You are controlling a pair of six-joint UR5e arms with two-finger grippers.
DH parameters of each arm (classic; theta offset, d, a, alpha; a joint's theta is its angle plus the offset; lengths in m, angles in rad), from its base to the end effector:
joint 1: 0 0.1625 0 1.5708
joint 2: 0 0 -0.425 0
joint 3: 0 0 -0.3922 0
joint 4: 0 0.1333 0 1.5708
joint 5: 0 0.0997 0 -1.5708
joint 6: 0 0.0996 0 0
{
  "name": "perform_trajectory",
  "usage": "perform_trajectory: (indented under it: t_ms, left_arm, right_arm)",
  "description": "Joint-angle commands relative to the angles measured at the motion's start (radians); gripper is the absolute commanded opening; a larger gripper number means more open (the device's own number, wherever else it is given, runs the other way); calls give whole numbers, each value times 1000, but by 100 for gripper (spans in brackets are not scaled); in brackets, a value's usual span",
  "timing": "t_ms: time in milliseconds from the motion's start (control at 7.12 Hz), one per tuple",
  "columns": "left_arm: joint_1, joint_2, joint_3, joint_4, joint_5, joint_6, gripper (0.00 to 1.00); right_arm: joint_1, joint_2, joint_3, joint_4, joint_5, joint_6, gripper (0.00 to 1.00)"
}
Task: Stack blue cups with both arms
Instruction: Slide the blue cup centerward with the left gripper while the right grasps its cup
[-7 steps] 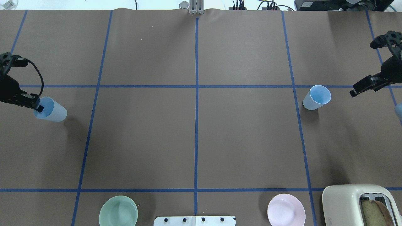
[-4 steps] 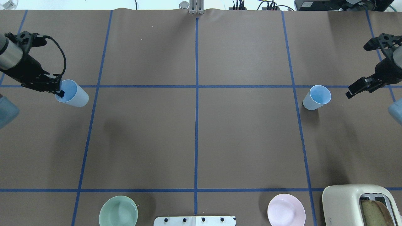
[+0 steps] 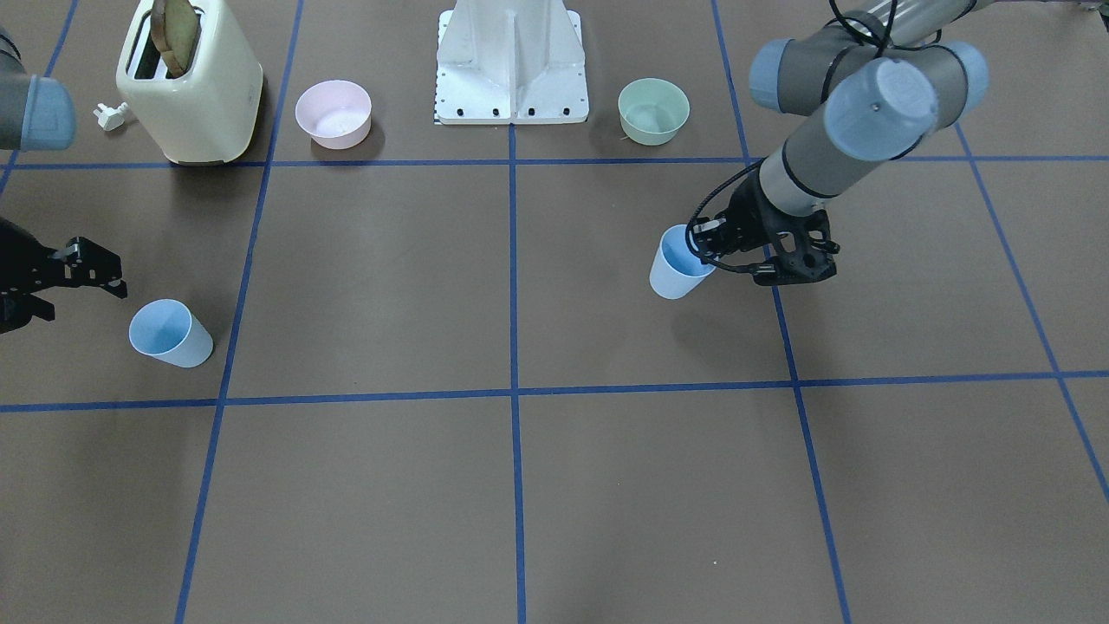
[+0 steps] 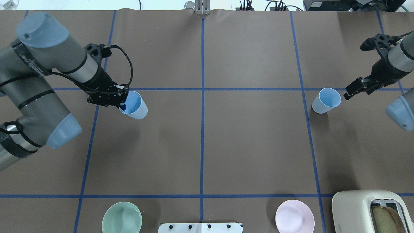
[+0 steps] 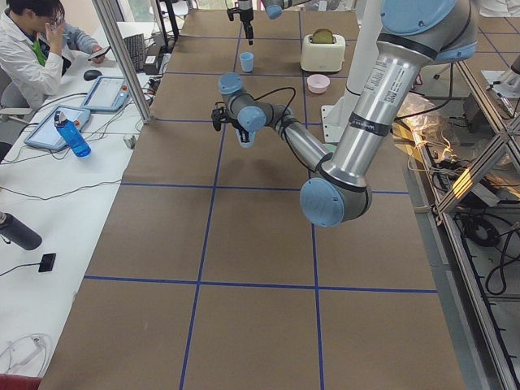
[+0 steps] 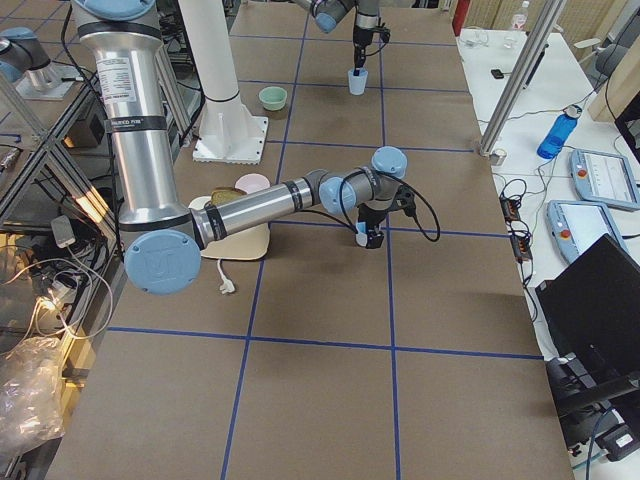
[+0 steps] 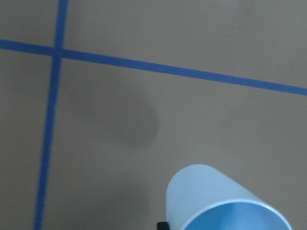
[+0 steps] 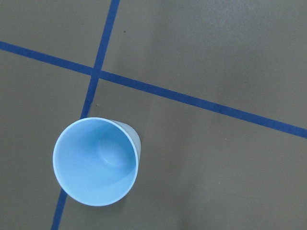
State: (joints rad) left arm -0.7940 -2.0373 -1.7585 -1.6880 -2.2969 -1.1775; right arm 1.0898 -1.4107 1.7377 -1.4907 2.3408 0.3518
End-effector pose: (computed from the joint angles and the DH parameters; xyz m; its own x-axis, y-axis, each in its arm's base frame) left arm 0.3908 -0.4934 0.2873 0.5442 -0.1449 -0.8263 0.0003 0.9850 -0.1725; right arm -0.2019 -0.5252 0.4823 0.6242 -0.2607 0.7365 0.2235 0.9629 0.1514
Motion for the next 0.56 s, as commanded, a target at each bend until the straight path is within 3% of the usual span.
perform_trajectory:
  t_ms: [0,421]
  left_arm:
    - [62,-111,75,4,20,-85,0]
    - [91,-199,155,1,59,-102,0]
  right_arm:
    - [-34,21,-6,1,-6,33,89]
    - [-47,85,-72,3,-31,27,85]
